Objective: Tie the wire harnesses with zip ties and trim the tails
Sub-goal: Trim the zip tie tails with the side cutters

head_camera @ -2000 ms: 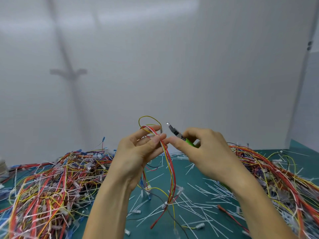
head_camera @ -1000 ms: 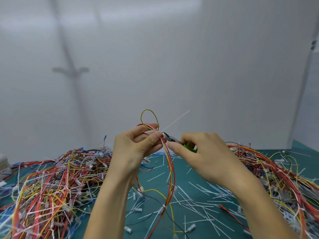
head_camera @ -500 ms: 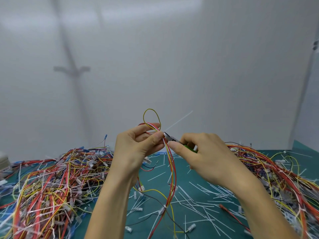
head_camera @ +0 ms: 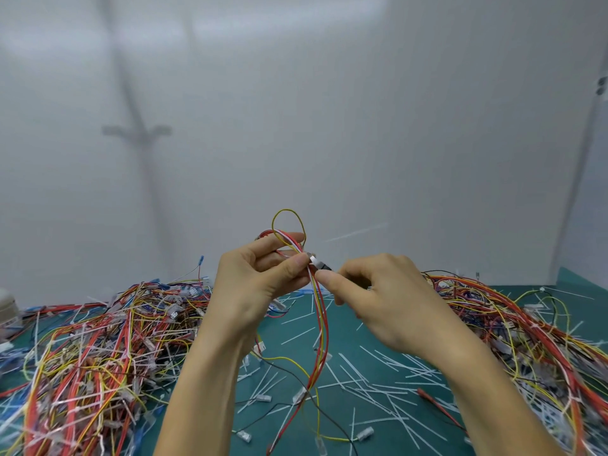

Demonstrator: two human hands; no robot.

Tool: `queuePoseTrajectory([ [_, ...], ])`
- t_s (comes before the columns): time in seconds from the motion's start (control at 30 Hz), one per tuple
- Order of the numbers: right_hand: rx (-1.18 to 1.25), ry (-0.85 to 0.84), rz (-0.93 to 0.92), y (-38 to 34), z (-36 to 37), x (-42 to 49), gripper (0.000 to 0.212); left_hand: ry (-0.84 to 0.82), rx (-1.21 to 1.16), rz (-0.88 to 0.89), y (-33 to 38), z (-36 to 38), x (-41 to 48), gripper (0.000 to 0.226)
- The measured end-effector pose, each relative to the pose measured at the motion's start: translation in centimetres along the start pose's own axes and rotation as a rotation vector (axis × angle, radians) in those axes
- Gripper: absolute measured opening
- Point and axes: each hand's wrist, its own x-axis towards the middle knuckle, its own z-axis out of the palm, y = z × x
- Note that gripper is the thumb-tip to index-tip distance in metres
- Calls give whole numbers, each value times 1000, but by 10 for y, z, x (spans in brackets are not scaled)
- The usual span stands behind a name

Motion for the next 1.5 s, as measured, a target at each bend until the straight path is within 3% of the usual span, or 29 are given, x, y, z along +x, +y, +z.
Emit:
queuePoseTrajectory([
  [0.07,99,0,20,-1,1,0,57,-16,15,-18,2,-2,-1,37],
  [0.23,624,96,213,7,6,7,45,-22,38,-95,4,-11,0,20],
  [0.43,522,-263,396,22,24,10,29,-87,-75,-59,6,-16,0,33],
  [0.53,490,-341,388,20,36,7,23,-138,-144,-18,6,-18,-1,34],
  [0.6,513,-296,370,14,39,6,21,-151,-200,-6,7,-20,0,36],
  [0.73,875,-151,313,-1,29,8,12,-149,-270,-33,7,-23,1,39],
  [0.8,938,-132,250,-6,18,8,14,-139,-238,-57,7,-23,1,43],
  [1.0,668,-31,186,-7,19,3,21,-135,-7,-111,2,-15,1,37],
  [1.17,719,98,208,-4,27,5,25,-156,188,-70,1,-10,-2,25],
  [1.3,800,222,190,-1,19,5,27,19,221,-69,4,-13,0,15],
  [1.4,858,273,158,0,11,5,27,49,364,-188,4,-19,0,34],
  [1.5,874,303,119,0,5,4,26,-152,665,-413,-4,-19,-1,60],
])
